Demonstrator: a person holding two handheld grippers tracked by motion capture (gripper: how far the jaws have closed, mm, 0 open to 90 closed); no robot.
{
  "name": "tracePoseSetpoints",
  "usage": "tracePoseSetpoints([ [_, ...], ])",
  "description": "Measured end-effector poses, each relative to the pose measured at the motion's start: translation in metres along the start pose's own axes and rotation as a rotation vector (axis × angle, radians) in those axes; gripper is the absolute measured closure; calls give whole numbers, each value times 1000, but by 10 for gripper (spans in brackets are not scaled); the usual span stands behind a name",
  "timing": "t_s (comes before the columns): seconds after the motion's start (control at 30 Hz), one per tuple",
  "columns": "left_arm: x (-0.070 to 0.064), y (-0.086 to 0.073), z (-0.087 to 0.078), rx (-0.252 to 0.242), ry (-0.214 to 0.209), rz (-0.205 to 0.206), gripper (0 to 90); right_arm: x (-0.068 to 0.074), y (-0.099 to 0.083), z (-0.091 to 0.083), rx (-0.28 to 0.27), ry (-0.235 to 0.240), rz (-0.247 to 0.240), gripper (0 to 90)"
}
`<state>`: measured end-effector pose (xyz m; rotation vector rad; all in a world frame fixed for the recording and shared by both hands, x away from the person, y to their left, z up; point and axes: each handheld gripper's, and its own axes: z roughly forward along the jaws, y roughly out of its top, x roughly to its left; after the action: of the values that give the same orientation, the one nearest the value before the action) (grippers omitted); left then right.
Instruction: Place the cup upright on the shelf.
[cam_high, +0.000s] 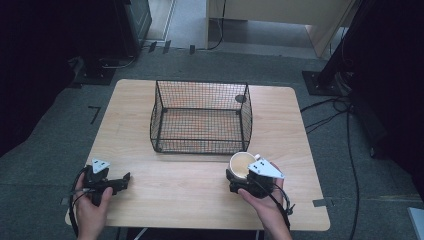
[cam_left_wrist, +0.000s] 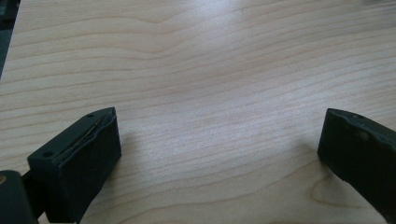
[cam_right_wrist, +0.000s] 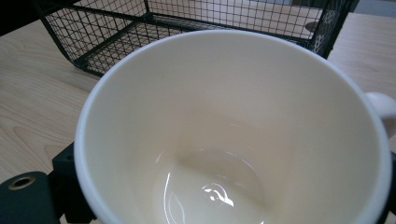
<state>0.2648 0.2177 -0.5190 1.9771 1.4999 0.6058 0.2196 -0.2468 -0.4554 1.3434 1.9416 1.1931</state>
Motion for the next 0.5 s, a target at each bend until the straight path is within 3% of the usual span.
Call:
tracePoseSetpoints([
  [0.5, 0, 0, 0, -2, 0, -2, 0, 17, 36, 9, -19, 48, -39, 86],
])
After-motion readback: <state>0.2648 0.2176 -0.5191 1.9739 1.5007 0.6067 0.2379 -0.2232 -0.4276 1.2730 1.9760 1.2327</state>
